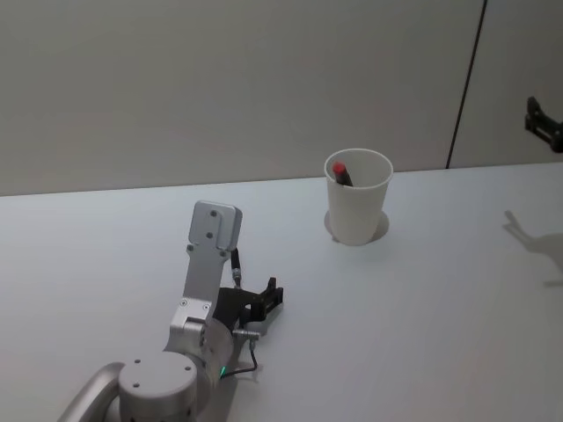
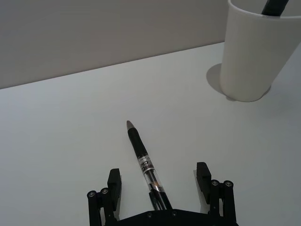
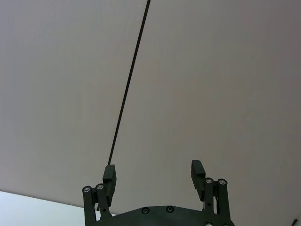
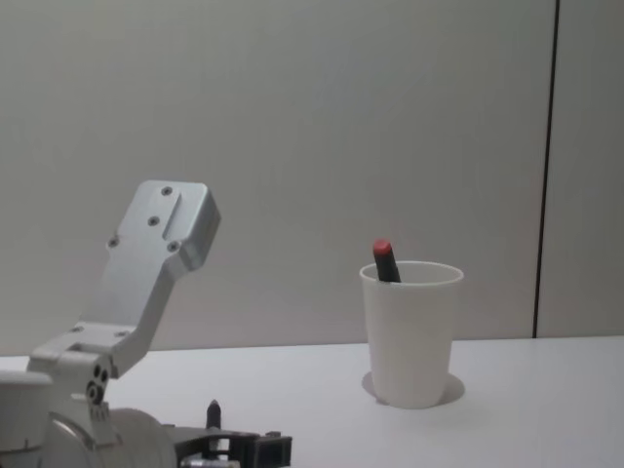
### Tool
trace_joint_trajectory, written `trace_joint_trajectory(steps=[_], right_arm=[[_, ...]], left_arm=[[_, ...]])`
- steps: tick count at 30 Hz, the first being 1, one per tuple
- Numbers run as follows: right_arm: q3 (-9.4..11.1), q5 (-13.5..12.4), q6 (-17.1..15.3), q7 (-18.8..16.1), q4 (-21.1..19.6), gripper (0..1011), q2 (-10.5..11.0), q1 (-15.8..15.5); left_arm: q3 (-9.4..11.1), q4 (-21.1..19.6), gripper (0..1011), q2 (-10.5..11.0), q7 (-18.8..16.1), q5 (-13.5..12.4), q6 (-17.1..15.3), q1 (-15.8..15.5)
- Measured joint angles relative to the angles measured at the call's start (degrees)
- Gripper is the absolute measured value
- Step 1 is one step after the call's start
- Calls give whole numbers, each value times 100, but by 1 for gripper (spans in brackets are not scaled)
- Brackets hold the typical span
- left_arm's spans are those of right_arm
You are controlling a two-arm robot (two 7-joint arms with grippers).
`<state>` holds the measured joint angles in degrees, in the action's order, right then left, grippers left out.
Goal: Place the pen into the pen holder.
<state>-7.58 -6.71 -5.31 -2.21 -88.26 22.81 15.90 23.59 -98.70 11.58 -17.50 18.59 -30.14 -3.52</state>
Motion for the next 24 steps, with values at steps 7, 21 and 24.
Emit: trace_joint_trajectory(steps=[7, 21, 24], right_arm=[[0, 0, 0, 0, 0, 1001, 0, 0], [0, 0, 0, 0, 0, 1001, 0, 0], [0, 0, 0, 0, 0, 1001, 0, 0]], left_arm=[[-14, 10, 1001, -11, 27, -12, 63, 32], [-25, 19, 750, -19, 52, -28, 108, 55], [-27, 20, 650, -21, 54, -30, 115, 57]])
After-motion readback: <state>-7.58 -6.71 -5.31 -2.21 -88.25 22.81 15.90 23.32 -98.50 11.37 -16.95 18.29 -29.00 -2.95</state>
